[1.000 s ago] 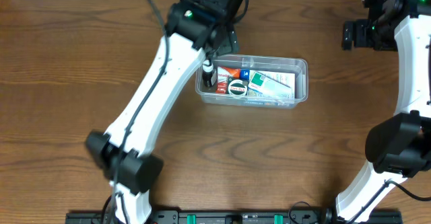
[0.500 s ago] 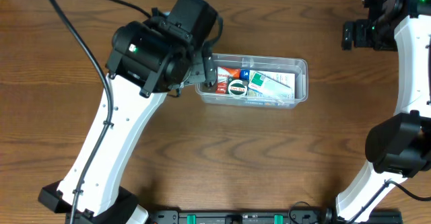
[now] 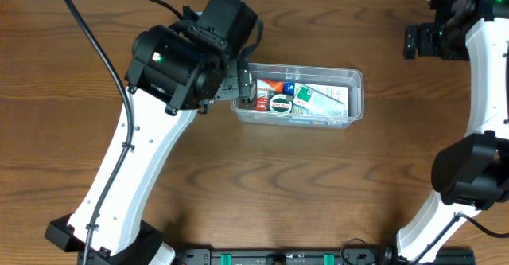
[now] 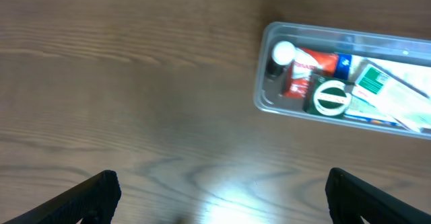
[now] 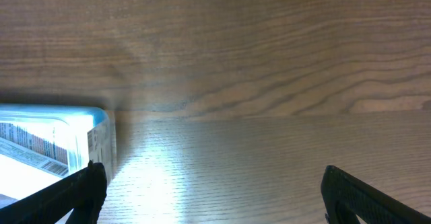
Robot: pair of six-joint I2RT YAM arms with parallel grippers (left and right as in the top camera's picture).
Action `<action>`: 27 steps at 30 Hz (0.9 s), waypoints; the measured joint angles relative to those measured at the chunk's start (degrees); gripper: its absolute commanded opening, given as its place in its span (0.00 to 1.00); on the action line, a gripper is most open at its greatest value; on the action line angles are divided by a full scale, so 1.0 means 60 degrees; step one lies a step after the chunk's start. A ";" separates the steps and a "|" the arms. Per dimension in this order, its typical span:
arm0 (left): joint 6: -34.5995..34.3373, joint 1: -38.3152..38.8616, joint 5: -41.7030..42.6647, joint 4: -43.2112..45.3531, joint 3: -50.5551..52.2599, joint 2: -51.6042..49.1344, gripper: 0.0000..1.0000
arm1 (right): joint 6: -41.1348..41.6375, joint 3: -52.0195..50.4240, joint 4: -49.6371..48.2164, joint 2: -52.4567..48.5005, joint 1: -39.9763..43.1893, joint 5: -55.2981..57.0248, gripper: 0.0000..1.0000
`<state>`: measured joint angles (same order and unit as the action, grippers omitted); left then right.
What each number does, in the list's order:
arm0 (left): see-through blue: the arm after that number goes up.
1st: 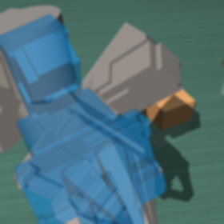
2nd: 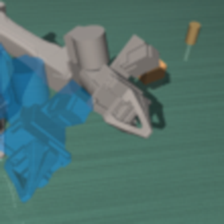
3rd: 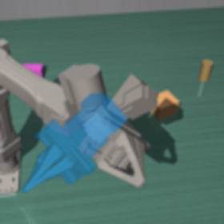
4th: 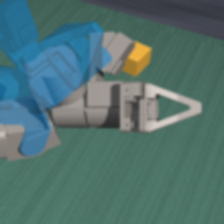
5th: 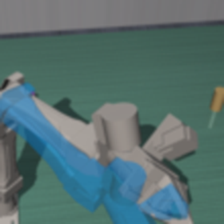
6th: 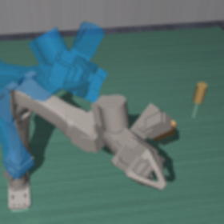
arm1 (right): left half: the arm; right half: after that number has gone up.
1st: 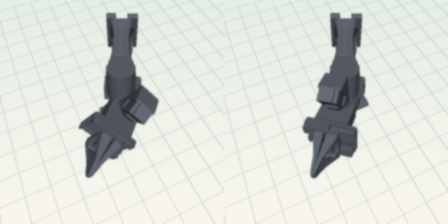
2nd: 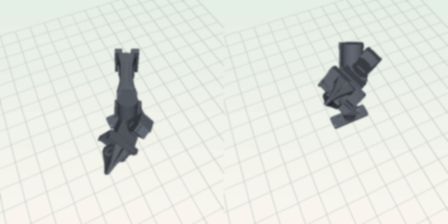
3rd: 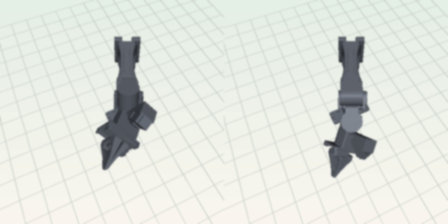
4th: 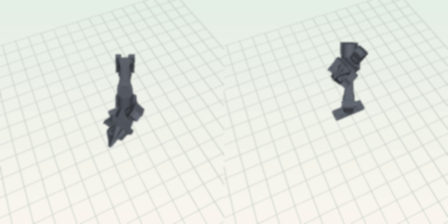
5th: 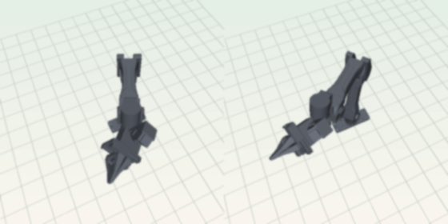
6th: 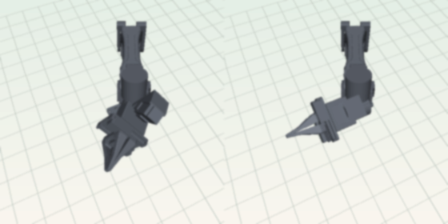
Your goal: Pack container
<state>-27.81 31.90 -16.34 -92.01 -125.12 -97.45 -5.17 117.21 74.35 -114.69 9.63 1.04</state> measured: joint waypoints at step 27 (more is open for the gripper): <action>0.1013 -0.4809 0.1749 1.2236 1.2371 0.8663 0.98 | 0.0000 0.0007 -0.0004 0.0000 0.0000 0.0004 0.99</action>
<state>-21.74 3.05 -5.85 -18.59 -50.89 -45.47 -5.17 117.25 74.32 -114.69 9.63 1.06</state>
